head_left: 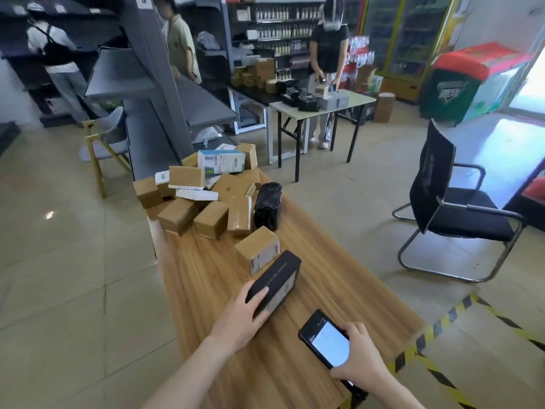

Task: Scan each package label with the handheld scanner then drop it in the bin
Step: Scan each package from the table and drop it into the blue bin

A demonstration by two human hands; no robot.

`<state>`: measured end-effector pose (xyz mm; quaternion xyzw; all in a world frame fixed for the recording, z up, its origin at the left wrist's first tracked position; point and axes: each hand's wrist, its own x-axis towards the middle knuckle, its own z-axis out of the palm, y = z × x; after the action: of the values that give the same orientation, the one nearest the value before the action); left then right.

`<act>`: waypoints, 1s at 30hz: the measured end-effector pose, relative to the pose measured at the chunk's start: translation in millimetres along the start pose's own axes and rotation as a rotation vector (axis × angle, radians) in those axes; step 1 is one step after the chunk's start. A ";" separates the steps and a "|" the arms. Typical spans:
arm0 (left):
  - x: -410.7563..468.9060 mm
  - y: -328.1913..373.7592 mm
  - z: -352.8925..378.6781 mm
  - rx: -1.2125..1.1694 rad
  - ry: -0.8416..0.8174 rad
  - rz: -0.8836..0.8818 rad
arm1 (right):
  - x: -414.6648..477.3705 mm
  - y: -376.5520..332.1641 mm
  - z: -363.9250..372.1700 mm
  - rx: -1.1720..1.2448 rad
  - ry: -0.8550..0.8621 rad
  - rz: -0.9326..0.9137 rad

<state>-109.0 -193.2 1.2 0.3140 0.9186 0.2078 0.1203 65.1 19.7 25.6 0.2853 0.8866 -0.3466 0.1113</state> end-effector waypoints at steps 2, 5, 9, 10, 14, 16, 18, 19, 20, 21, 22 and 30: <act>5.0 -6.6 -3.1 0.006 0.028 -0.025 | 3.1 -4.7 -2.4 -0.009 0.013 0.006; 12.5 -17.0 -9.7 -0.045 0.042 -0.034 | 9.0 -11.5 -5.7 -0.045 0.027 0.020; 18.5 -38.4 -23.9 -0.157 -0.031 -0.021 | 20.1 -19.5 -8.1 -0.094 0.038 0.015; 19.0 -45.1 -27.3 -0.183 -0.052 -0.027 | 23.3 -21.0 -7.7 -0.100 0.037 0.008; 20.0 -71.1 -31.3 -0.167 -0.128 -0.053 | 35.1 -26.4 -1.6 -0.139 0.022 0.008; 22.7 -82.1 -27.3 -0.186 -0.152 -0.072 | 43.1 -31.1 5.9 -0.158 -0.001 0.023; 26.6 -89.8 -20.7 -0.212 -0.160 -0.080 | 50.0 -35.3 14.0 -0.169 -0.031 0.050; 29.4 -94.5 -17.4 -0.222 -0.164 -0.087 | 54.3 -37.2 18.9 -0.172 -0.048 0.066; 32.8 -99.3 -14.1 -0.225 -0.168 -0.095 | 58.3 -38.7 24.3 -0.173 -0.061 0.082; 36.4 -103.9 -11.1 -0.225 -0.169 -0.103 | 62.1 -40.5 29.4 -0.174 -0.071 0.097; 40.5 -107.8 -7.8 -0.224 -0.159 -0.107 | 65.1 -42.0 33.9 -0.177 -0.079 0.114; 40.7 -68.4 46.3 0.001 -0.186 -0.118 | 80.1 -45.2 36.5 -0.236 -0.067 0.210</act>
<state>-160.3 -202.5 -74.6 0.2773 0.9204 0.1699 0.2170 -26.3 2.3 -7.9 0.3494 0.8823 -0.2361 0.2092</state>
